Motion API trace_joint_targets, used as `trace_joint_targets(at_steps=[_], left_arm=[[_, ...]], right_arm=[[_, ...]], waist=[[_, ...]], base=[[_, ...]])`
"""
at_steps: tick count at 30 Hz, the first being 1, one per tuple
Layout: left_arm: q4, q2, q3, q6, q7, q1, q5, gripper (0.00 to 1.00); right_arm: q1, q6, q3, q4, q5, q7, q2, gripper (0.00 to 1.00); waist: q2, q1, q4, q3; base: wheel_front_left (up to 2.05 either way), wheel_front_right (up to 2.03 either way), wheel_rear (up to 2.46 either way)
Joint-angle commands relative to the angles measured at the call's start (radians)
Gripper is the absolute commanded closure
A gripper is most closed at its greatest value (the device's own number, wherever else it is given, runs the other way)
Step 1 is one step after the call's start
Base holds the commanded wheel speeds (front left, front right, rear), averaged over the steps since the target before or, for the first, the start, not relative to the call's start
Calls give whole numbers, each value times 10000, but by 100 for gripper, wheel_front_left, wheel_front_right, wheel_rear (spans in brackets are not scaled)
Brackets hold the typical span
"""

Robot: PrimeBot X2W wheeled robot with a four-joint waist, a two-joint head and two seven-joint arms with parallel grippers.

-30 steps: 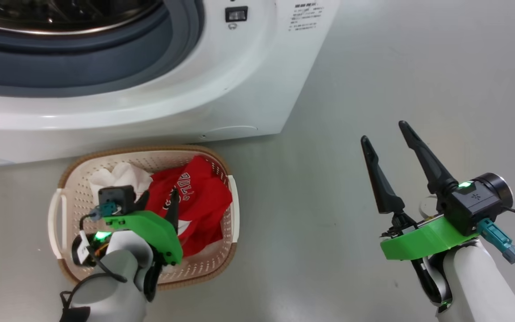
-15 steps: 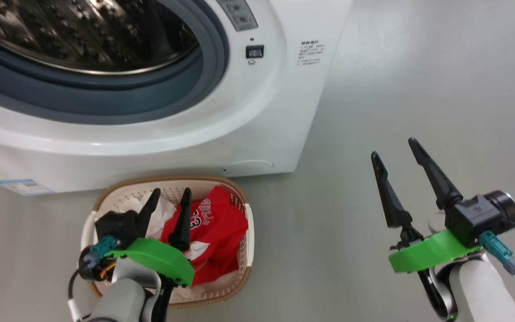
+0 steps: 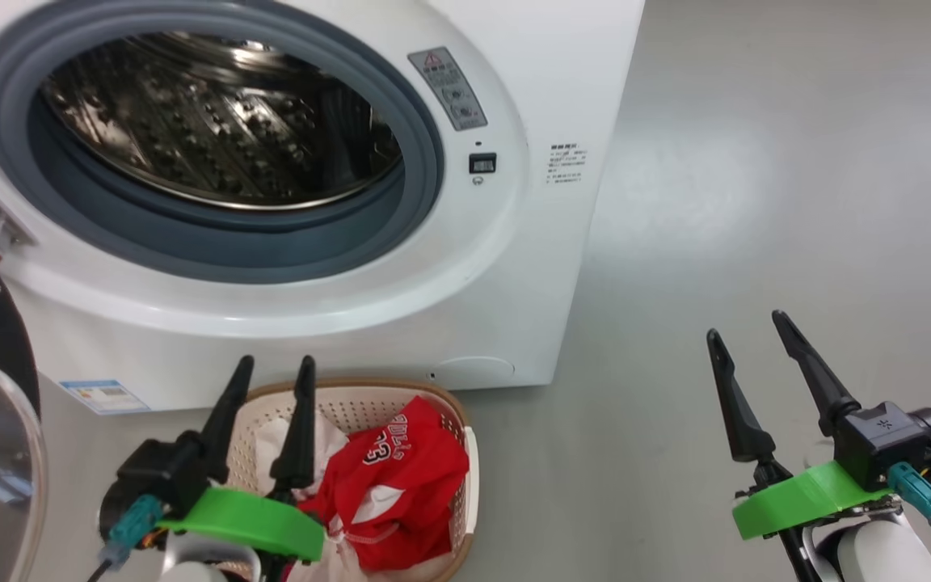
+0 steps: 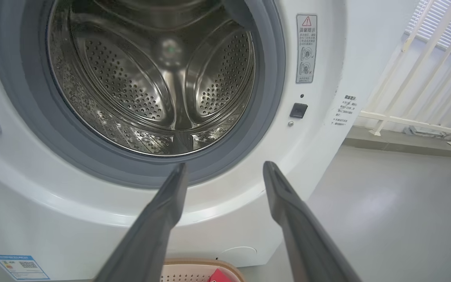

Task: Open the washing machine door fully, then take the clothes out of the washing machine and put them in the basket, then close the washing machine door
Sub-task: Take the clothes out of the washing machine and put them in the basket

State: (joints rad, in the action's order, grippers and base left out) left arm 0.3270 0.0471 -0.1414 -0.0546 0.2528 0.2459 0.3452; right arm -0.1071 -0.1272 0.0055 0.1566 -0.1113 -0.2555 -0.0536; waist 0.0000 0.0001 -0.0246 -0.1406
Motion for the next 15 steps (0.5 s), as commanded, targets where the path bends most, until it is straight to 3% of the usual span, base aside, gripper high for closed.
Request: trace_joint_targets(at_steps=[1,15], left_arm=[[-472,112,463,-23,89,-133,-190,0],[-1961,270,1424,-199,89,-1815,-751,0]], right_arm=[[13,-35,112,-240,90,-63,-19,0],[885,-35,-301,-558,85,-63,12,0]], waist=[[0,-1,132,385],[0,-1,20,1257]], base=[[0,0,0],[0,0,0]])
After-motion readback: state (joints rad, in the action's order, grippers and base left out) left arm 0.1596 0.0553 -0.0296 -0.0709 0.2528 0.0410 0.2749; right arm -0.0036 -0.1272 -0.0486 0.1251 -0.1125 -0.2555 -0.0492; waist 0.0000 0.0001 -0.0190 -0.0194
